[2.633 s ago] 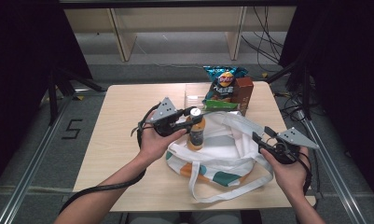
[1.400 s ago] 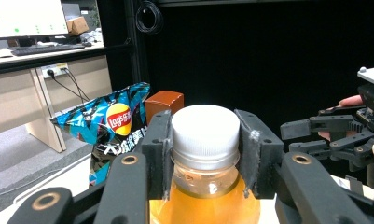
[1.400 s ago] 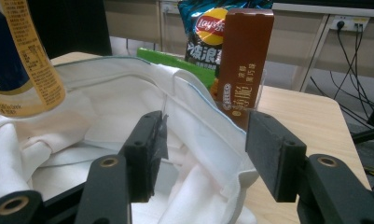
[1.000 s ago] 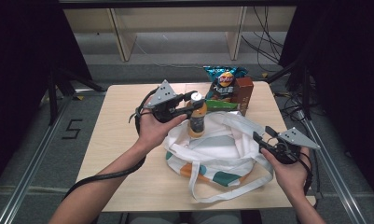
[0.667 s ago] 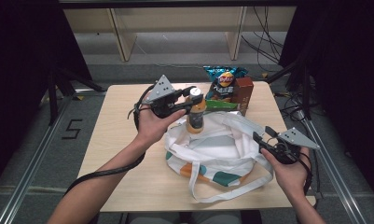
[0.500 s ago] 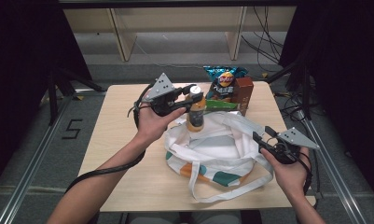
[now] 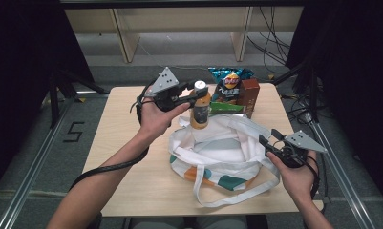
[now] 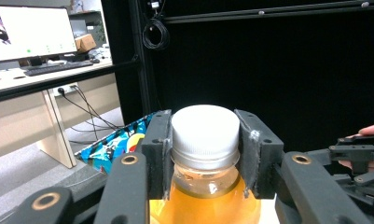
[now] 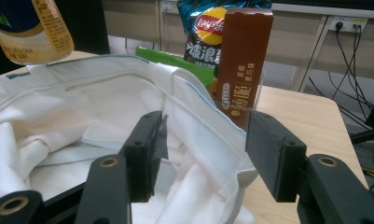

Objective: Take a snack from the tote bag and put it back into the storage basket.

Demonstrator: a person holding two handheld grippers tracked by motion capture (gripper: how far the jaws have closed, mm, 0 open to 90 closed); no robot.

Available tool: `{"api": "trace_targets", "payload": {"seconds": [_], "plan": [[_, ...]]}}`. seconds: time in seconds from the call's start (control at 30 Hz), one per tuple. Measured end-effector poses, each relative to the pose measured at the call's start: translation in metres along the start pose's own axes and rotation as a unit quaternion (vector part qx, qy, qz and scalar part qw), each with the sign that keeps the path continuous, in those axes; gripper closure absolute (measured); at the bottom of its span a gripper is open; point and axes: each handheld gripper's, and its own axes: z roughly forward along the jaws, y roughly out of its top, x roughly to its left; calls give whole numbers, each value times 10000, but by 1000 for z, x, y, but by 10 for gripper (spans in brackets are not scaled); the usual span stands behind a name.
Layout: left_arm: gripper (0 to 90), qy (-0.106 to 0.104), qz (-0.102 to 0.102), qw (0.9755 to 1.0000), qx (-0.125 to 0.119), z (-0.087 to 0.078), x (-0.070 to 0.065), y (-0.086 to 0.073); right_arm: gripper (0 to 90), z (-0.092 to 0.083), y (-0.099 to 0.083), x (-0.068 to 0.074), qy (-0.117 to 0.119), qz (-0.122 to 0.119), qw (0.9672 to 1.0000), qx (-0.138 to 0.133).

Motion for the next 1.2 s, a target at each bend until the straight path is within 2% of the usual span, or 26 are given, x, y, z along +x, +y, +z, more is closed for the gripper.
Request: {"api": "trace_targets", "payload": {"seconds": [0.07, 0.17, 0.3, 0.4, 0.6, 0.83, 0.97, 1.03, 1.2], "plan": [[587, 31, 10, 10000, -16, 2, 2, 2, 474, -1, 0, 2, -20, 108, 9999, 56], [587, 24, 17, 10000, -34, 4, 5, 4, 474, -1, 0, 0, -43, -14, 10000, 21], [587, 29, 34, 10000, -37, 8, 7, 6, 474, -1, 0, 0, -47, -1, 10000, 28], [587, 17, 128, 9999, -33, 10, 10, 8, 474, 0, 0, 0, -11, 21, 10000, 6], [587, 10, 62, 10000, -63, 16, 14, 10, 473, -1, 0, 1, -46, 30, 10000, 28], [587, 18, 119, 9999, -63, 22, 18, 10, 473, -1, -1, 0, -41, -11, 10000, 8], [587, 40, 165, 9998, -47, 25, 21, 10, 473, -1, -1, 0, -41, 1, 10000, 6], [587, 89, 65, 9999, -73, 26, 23, 11, 473, -1, -1, 0, -51, 17, 10000, 11], [587, 138, 96, 9998, -63, 29, 27, 12, 472, 0, -1, 1, -87, 19, 10000, -29]]}}
